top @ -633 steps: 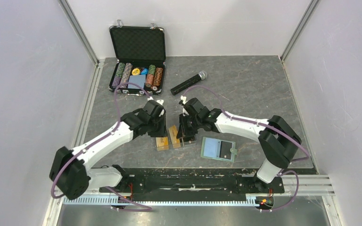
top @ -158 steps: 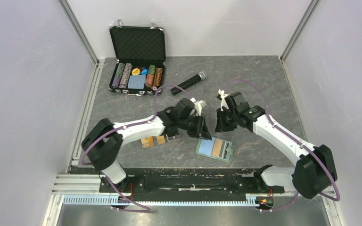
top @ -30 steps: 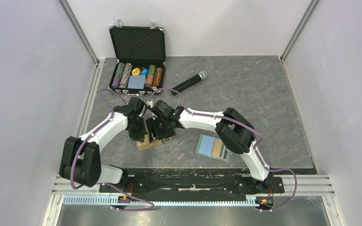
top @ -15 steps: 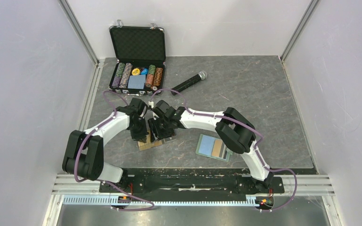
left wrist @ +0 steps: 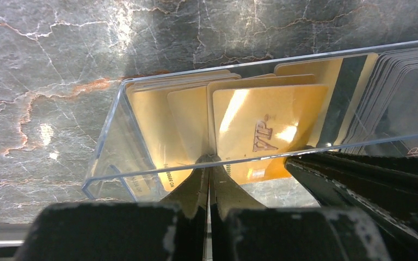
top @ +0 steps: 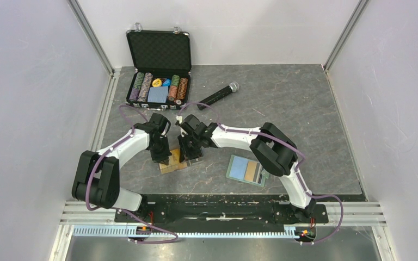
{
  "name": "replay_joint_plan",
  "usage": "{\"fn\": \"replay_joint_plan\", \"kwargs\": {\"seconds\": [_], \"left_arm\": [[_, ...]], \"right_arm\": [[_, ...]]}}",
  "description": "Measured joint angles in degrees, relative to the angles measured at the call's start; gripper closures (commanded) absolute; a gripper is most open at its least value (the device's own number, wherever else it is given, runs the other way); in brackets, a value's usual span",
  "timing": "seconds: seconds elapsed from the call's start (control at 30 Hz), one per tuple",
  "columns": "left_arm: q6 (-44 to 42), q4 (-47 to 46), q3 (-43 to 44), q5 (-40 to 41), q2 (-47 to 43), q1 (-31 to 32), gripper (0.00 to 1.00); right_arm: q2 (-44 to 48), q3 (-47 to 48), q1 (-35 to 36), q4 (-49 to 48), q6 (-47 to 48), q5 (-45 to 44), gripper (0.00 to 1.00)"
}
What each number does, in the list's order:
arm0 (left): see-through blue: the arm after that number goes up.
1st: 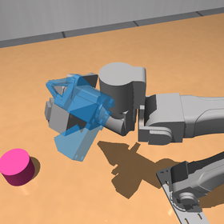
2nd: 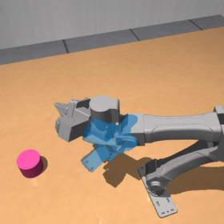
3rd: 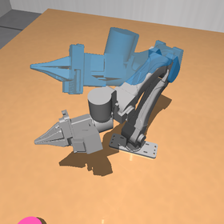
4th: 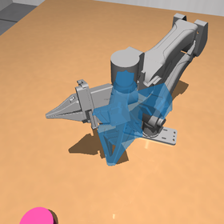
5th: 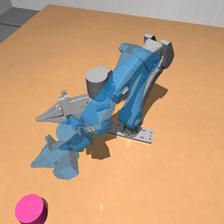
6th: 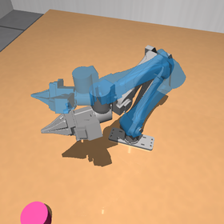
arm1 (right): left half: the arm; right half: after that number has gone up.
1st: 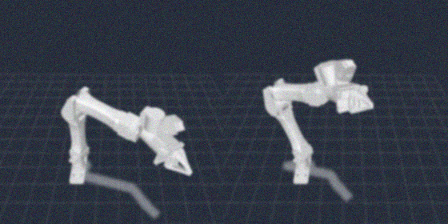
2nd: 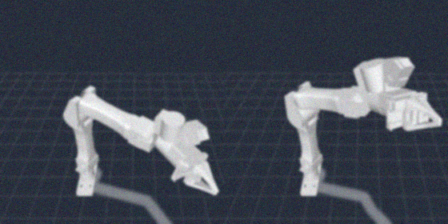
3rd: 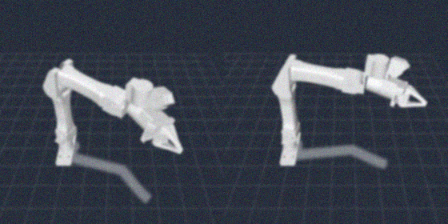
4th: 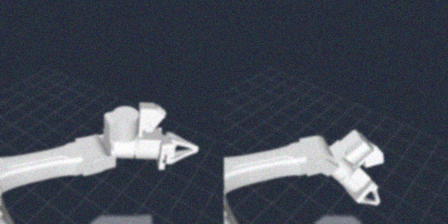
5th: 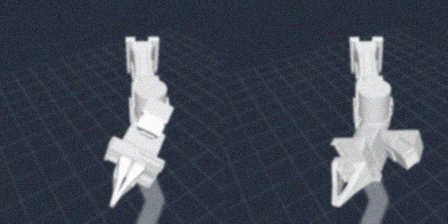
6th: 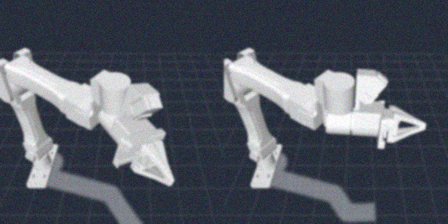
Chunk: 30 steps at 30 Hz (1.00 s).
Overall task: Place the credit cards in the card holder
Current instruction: Pick up the credit card from the storage box.
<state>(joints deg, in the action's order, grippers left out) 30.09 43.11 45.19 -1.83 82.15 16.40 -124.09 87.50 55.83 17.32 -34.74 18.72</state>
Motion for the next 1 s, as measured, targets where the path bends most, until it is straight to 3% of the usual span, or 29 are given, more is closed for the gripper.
{"fn": "replay_joint_plan", "kwargs": {"seconds": [0.43,0.67,0.83,0.9,0.97,1.0], "left_arm": [[0.0,-0.1,-0.1,0.0,0.0,0.0,0.98],[0.0,-0.2,-0.1,-0.2,0.0,0.0,0.98],[0.0,-0.2,-0.1,-0.2,0.0,0.0,0.98],[0.0,-0.3,-0.1,-0.3,0.0,0.0,0.98],[0.0,-0.3,-0.1,-0.2,0.0,0.0,0.98],[0.0,-0.3,-0.1,-0.3,0.0,0.0,0.98]], "right_arm": [[3.0,-0.2,-0.1,-0.8,-2.4,1.8,0.99],[3.7,-0.2,0.3,-4.6,-4.6,4.9,0.76],[2.6,-0.3,0.4,-5.1,-4.7,5.9,0.73],[2.0,-0.3,0.4,-5.1,-4.7,5.9,0.77],[1.5,-0.3,0.4,-5.2,-4.7,5.9,0.94],[1.3,-0.3,0.4,-5.2,-4.4,5.9,0.98]]}}
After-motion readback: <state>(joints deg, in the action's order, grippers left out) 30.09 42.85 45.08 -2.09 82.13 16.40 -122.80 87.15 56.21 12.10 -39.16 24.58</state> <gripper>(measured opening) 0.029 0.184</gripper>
